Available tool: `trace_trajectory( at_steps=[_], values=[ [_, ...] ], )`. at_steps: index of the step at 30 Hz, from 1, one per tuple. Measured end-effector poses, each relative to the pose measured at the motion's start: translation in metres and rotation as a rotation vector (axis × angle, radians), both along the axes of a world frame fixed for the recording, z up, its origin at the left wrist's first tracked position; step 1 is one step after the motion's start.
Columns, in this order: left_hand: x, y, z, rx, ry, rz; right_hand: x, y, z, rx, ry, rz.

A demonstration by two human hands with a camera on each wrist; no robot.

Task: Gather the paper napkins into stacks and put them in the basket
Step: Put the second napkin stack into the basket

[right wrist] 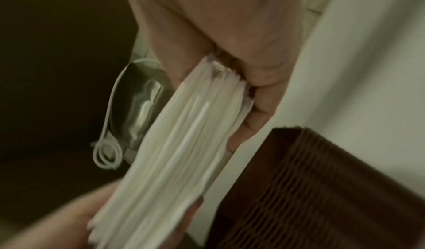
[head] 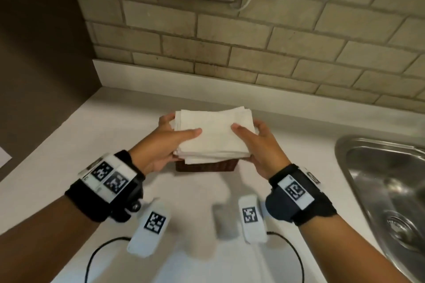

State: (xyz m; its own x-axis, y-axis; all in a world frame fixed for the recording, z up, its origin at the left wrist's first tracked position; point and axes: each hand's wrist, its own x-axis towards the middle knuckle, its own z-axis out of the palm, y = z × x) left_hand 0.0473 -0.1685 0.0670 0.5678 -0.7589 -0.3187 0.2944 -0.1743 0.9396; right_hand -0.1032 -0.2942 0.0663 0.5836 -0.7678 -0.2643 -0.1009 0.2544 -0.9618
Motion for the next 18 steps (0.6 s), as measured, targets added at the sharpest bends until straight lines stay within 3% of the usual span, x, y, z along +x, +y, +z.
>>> trace_trajectory(
  at_steps=[3,8,11,18],
  values=[
    [0.012,-0.021,0.001,0.044,-0.109,0.01,0.026,-0.014,-0.009,-0.174,0.035,-0.084],
    [0.016,-0.039,-0.018,0.145,-0.51,-0.018,0.049,-0.029,-0.032,-0.541,0.3,-0.018],
    [0.013,-0.04,-0.024,0.248,-0.72,-0.049,0.054,-0.029,-0.042,-0.705,0.347,-0.02],
    [0.008,-0.02,-0.013,0.32,-0.896,-0.003,0.06,-0.026,-0.045,-0.875,0.543,0.096]
  ],
)
